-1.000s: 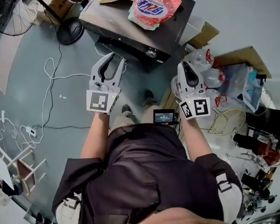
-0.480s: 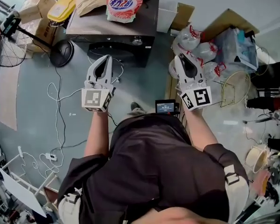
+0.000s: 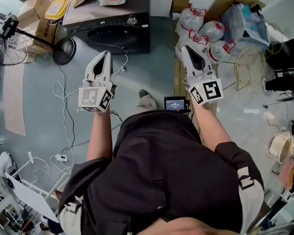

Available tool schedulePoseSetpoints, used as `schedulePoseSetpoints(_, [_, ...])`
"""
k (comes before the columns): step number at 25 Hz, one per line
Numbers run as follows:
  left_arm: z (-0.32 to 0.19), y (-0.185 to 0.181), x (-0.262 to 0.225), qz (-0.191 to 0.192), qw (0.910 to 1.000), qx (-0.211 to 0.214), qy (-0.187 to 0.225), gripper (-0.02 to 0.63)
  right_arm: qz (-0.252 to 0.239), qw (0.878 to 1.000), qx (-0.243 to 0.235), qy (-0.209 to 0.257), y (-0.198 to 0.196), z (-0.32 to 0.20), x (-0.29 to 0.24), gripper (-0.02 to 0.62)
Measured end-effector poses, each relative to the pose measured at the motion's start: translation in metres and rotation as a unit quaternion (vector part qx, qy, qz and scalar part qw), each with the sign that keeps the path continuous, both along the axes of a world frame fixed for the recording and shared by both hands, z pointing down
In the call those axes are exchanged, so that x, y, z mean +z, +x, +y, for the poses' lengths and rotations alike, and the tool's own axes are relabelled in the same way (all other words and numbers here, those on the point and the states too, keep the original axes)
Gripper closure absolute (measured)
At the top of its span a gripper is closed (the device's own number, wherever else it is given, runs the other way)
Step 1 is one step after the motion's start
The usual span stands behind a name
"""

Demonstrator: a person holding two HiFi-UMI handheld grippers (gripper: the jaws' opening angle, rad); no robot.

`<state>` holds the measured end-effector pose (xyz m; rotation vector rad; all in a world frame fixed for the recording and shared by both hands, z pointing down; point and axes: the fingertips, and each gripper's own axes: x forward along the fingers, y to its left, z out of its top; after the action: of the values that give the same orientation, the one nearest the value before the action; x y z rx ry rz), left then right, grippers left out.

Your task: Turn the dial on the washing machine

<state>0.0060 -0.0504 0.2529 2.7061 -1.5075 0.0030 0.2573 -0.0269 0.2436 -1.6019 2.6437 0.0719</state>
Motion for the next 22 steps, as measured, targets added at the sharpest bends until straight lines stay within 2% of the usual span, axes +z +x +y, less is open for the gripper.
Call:
schedulePoseSetpoints(7, [0.116,0.03,0.024,-0.005,0.9991,0.031,-0.03,0.611,-0.012,0.999,0.041,-0.02,0.026,0.109,0.026,0.592])
schedulePoseSetpoints(12, [0.161,0.025,0.025,0.02,0.9987,0.025,-0.039,0.611,-0.019,0.998,0.056,-0.025,0.03,0.162,0.027,0.592])
schedulePoseSetpoints(19, [0.201,0.012,0.005,0.023,0.9978,0.06,-0.014,0.611,0.035,0.996,0.083,0.003,0.003,0.223,0.014,0.594])
schedulePoseSetpoints(22, [0.221,-0.005,-0.002,0.023,0.997,0.073,-0.001,0.611,0.033,0.994,0.101,-0.007,-0.015,0.249,0.013,0.594])
